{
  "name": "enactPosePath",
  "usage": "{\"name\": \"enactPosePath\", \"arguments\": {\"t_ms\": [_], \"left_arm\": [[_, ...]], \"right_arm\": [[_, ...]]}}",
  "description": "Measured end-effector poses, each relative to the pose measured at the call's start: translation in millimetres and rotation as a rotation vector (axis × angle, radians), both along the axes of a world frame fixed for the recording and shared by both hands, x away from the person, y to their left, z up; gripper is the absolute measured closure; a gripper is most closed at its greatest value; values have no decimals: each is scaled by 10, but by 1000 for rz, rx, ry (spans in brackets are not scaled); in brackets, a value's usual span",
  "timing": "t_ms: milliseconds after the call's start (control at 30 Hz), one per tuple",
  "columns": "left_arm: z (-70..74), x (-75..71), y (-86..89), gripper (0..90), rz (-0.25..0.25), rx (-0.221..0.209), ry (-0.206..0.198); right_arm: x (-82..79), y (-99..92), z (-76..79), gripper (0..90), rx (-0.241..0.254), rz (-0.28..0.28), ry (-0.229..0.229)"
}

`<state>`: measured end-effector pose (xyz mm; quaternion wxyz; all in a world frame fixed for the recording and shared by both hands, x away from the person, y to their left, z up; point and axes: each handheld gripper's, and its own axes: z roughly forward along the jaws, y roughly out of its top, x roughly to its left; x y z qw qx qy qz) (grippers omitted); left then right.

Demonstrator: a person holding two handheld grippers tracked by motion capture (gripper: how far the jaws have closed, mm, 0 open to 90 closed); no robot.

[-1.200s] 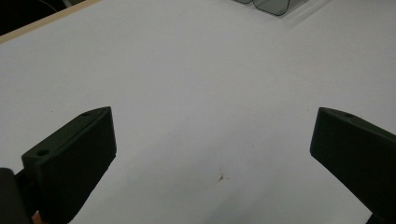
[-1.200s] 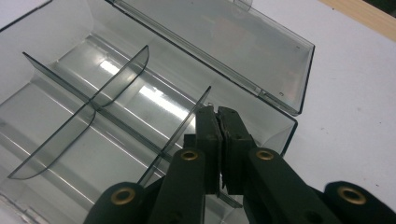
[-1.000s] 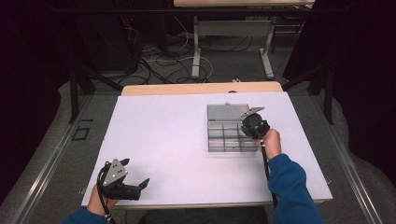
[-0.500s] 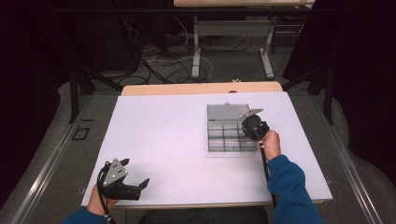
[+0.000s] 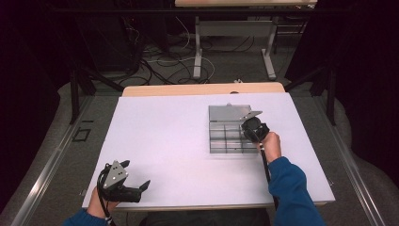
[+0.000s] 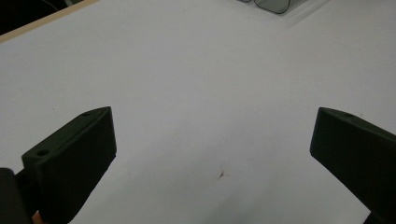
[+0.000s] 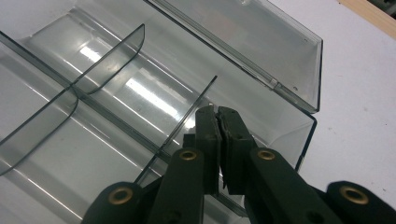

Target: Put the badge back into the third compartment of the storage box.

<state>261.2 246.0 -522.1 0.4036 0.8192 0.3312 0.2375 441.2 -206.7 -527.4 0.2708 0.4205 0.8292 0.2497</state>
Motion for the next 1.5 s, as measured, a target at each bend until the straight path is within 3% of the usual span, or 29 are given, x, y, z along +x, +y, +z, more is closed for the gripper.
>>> {"name": "enactPosePath", "arguments": {"t_ms": [300,533,767,1100,1267,1500], "left_arm": [[-3,3,-5,5,1,-6,7],[-1,2,-7,5,0,-8,7],[0,2,-6,5,-1,-8,7],[4,4,-9,5,-6,-6,10],[5,5,-10,5,-6,-7,9],[5,7,-13,4,-9,-7,9]], "right_arm": [[-7,-16,-9,871,11,20,-4],[-20,-21,-20,837,31,19,23],[-80,-65,57,666,96,31,7],[-291,-211,260,250,224,130,7],[-423,-258,341,159,273,190,12],[-622,-284,425,69,296,233,28]]}}
